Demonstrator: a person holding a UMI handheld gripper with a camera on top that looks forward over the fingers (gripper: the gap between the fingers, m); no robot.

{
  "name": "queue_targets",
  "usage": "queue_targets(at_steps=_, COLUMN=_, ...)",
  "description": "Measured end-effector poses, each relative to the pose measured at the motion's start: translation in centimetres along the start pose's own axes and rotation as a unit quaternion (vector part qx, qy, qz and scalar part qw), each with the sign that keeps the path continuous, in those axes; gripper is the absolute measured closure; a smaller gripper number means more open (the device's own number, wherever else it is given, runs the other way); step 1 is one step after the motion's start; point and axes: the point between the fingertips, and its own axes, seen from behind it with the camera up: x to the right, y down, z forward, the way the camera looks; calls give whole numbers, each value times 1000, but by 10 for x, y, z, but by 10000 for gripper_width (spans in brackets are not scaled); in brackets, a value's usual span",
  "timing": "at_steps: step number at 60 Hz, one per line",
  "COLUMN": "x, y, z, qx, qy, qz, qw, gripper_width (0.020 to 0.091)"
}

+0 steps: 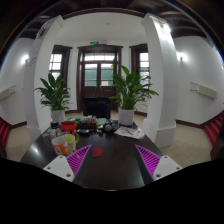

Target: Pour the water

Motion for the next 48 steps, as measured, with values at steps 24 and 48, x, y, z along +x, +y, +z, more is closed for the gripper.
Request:
queue_targets(at_steps=24, x=-104, y=47, z=9, qx=-5, qy=-84, qz=-3, qw=996, gripper_width=258)
queue_targets(at_steps=48, x=-203, y=61, z=83, qx=13, qy=-114, qz=-30, qw=993, gripper_width=252)
